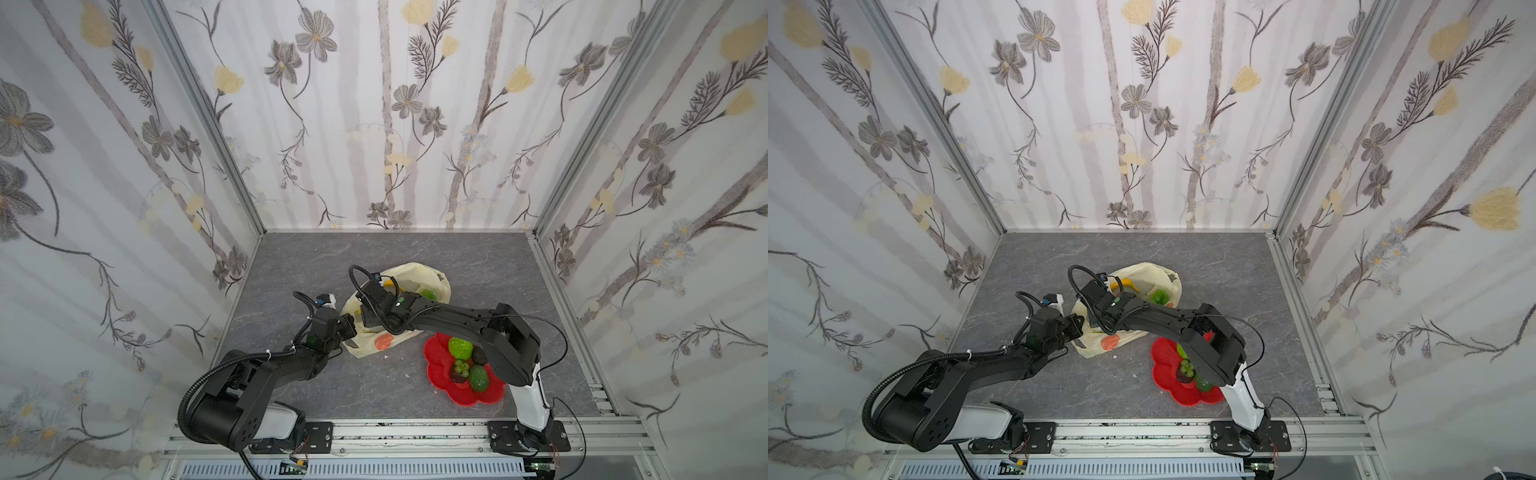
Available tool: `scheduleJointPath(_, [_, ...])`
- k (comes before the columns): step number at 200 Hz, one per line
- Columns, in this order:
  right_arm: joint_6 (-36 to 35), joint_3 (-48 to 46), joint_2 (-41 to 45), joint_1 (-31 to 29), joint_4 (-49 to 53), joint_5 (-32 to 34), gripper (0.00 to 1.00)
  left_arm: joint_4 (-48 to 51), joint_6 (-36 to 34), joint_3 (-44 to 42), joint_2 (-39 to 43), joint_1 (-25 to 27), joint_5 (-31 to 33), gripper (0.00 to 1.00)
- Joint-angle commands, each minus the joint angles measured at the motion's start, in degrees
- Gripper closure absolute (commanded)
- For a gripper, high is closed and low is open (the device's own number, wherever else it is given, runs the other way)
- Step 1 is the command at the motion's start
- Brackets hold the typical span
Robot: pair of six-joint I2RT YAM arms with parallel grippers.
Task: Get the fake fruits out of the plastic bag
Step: 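Grasp the round yellow fruit in the bag with the right gripper, then lift the yellow fruit out and carry it over the red plate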
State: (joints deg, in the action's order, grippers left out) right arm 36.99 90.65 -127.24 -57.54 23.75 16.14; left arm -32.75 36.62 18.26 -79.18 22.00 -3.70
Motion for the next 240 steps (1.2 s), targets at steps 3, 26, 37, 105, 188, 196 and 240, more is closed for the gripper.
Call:
scheduleJointPath(3, [0.79,0.41,-0.88,0.15,2.84,1.28,0.32,-1.00,0.20,0.31,-0.10,-0.03,-0.29,1.00])
scheduleJointPath(26, [0.74,0.90,-1.33,0.46,2.67,1.47,0.29,-1.00,0.30,0.46,-0.39,-0.03,-0.57,1.00])
scheduleJointPath(37, [0.78,1.18,-1.81,0.57,2.71,1.31,0.28,-1.00,0.21,0.39,-0.39,-0.02,-0.50,1.00])
scheduleJointPath(105, [0.09,3.10,-4.47,1.46,2.57,-0.52,0.23,-1.00,0.20,0.46,-0.81,-0.03,-0.18,1.00])
scheduleJointPath(188, [0.19,3.83,-5.49,1.73,2.97,0.24,0.26,-1.00,0.03,0.56,-1.13,-0.12,-0.23,1.00])
scheduleJointPath(196, [0.24,3.87,-5.56,1.82,2.97,0.45,0.27,-1.00,0.03,0.59,-1.16,-0.11,-0.23,1.00])
scheduleJointPath(240, [0.00,3.91,-4.77,2.17,2.62,0.46,0.37,-1.00,0.03,0.69,-1.16,-0.11,-0.26,1.00])
